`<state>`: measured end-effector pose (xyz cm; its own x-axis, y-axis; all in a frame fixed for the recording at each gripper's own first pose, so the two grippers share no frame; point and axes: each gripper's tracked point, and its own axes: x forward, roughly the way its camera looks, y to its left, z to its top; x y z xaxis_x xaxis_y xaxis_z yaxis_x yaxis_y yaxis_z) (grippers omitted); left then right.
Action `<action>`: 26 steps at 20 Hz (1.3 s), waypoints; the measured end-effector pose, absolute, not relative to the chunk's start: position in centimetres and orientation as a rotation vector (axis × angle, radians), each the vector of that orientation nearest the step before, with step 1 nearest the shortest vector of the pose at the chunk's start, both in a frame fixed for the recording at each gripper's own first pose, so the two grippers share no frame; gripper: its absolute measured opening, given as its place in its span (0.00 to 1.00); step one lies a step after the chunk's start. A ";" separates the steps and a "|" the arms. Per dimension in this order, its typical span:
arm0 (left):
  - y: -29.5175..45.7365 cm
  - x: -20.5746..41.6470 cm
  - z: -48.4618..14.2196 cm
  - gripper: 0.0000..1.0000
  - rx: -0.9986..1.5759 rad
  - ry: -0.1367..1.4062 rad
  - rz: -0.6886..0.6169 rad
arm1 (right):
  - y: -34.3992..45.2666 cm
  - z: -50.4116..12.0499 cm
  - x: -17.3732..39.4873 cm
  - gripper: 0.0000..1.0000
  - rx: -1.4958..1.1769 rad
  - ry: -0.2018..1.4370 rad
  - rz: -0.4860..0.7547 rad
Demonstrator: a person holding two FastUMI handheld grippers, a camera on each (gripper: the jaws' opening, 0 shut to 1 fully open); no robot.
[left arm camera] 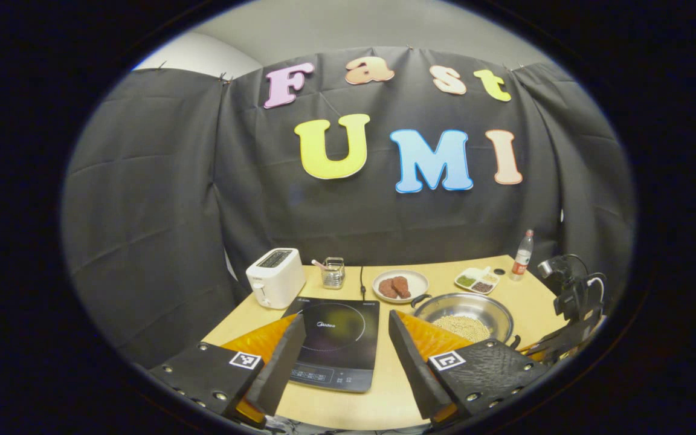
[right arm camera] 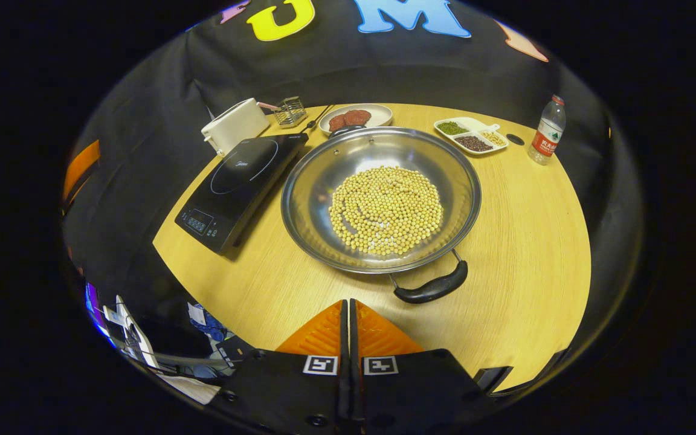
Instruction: First push the handle of the pot to place it horizontally, then grasp the pot with both hands and set it on the induction cooktop.
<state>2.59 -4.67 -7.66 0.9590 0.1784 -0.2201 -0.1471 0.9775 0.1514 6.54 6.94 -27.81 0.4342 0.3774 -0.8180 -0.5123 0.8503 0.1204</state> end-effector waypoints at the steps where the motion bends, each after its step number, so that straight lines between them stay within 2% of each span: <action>1: -4.9 2.6 -7.8 0.82 0.133 0.241 0.170 | 6.9 -28.5 7.1 0.02 -0.155 0.987 0.554; 6: -5.5 2.7 -8.2 0.85 0.098 0.251 0.191 | 6.8 -30.0 8.8 0.02 -0.167 1.022 0.552; 7: -5.4 2.8 -8.3 0.82 0.092 0.254 0.197 | 6.6 -30.4 9.0 0.02 -0.174 1.033 0.550; 13: -5.3 3.1 -9.3 0.82 0.048 0.277 0.218 | 6.1 -31.3 9.5 0.00 -0.207 1.053 0.538; 14: -5.3 3.1 -9.4 0.82 0.042 0.281 0.220 | 6.1 -31.3 9.5 0.02 -0.210 1.050 0.538; 15: -5.3 3.2 -9.5 0.85 0.034 0.284 0.220 | 6.0 -31.4 9.6 0.02 -0.216 1.047 0.538; 16: -5.4 3.3 -9.7 0.82 0.026 0.284 0.218 | 5.9 -31.4 9.6 0.00 -0.222 1.044 0.537; 26: -6.7 4.4 -10.1 0.85 0.019 0.291 0.208 | 2.5 -30.5 12.2 0.00 -0.231 1.002 0.443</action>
<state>4.41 -6.66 -10.12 0.9368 0.2061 -0.2827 -0.2006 0.9785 0.0486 12.19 2.47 -30.50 0.4600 0.2520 -0.8514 -0.4605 0.8876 0.0140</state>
